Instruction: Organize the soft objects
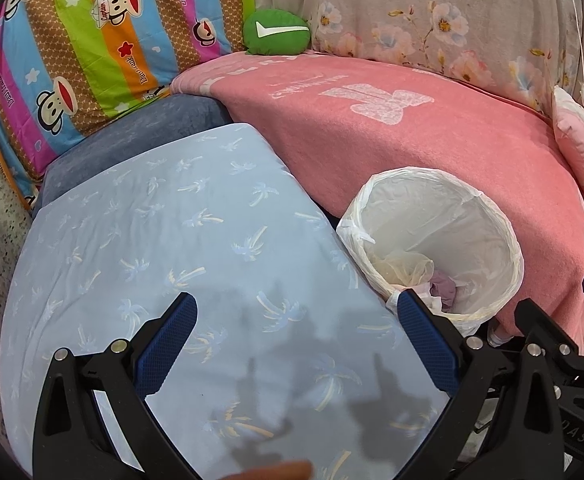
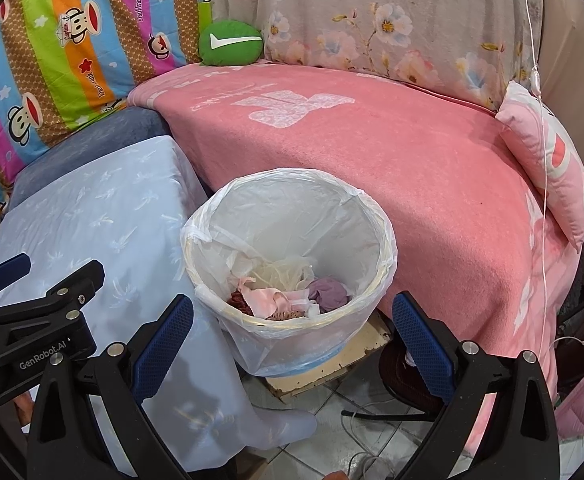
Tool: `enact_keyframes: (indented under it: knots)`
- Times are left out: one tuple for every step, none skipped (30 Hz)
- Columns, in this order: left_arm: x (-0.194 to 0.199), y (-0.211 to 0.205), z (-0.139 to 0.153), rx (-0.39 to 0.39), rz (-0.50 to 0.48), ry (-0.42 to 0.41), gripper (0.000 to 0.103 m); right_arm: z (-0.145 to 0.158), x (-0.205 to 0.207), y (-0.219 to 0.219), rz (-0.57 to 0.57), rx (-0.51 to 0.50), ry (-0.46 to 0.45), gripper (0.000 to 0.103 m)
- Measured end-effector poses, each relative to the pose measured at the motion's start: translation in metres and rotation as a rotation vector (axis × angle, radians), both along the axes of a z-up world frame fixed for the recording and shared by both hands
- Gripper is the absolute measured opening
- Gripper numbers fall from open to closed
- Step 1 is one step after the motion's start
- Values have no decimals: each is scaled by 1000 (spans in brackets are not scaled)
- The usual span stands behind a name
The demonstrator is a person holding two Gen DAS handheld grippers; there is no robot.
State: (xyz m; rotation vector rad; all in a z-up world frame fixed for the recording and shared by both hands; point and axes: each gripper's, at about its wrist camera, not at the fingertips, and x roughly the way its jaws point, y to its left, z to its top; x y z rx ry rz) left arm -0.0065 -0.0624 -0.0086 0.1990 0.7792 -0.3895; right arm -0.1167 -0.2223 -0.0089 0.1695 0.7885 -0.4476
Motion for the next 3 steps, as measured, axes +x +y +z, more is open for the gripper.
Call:
enact_keyframes:
  knots:
    - [0,0,0,0,-2,0,96,0,0,0,0,-1,0,97]
    - [1,0,0,-1,-6,2,96,0,1,0,-1,-1,0,97]
    - [1,0,-1,0,-8,3,96,-1,2,1,-2,-2,0,97]
